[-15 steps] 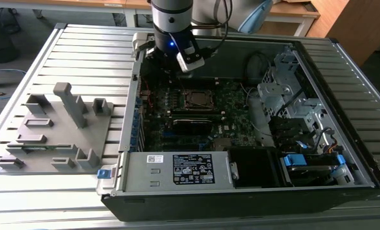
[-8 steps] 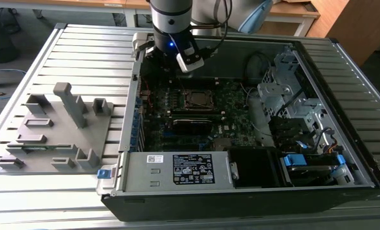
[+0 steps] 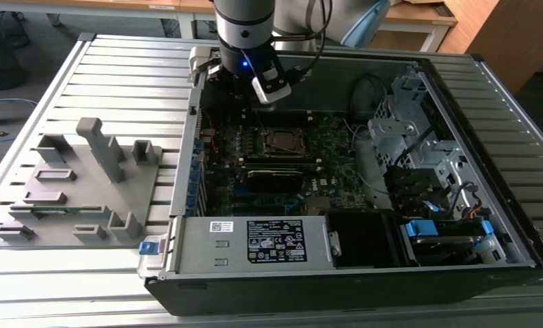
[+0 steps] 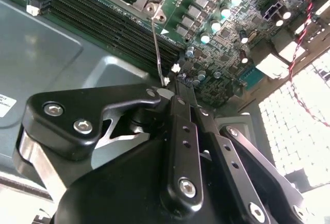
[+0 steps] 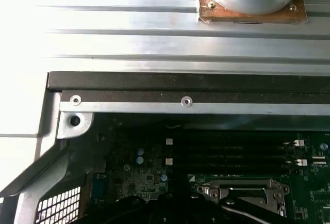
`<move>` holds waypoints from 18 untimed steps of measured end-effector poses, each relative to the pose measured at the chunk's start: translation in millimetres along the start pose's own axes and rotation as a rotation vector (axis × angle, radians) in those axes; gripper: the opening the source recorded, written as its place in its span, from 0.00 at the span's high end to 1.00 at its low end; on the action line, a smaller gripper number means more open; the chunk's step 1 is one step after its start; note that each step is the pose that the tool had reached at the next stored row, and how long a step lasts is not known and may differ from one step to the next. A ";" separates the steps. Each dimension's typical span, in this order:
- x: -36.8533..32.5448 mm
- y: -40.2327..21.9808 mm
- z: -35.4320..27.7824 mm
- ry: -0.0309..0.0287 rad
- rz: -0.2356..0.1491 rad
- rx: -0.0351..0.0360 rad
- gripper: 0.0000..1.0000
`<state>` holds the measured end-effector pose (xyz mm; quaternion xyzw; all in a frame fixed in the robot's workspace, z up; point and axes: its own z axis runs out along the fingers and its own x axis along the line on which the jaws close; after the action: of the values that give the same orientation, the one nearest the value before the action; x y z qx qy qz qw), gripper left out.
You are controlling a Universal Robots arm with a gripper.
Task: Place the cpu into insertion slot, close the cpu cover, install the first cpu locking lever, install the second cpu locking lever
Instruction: 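Install the first cpu locking lever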
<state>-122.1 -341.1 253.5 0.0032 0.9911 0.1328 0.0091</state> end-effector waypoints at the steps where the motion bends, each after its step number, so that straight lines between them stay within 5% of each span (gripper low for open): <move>1: -0.4 -0.1 0.1 0.0000 0.000 -0.0002 0.89; 18: -30.8 -0.1 1.1 0.0000 0.000 -0.0001 0.89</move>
<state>-91.2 -341.1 253.0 0.0031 0.9911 0.1329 0.0091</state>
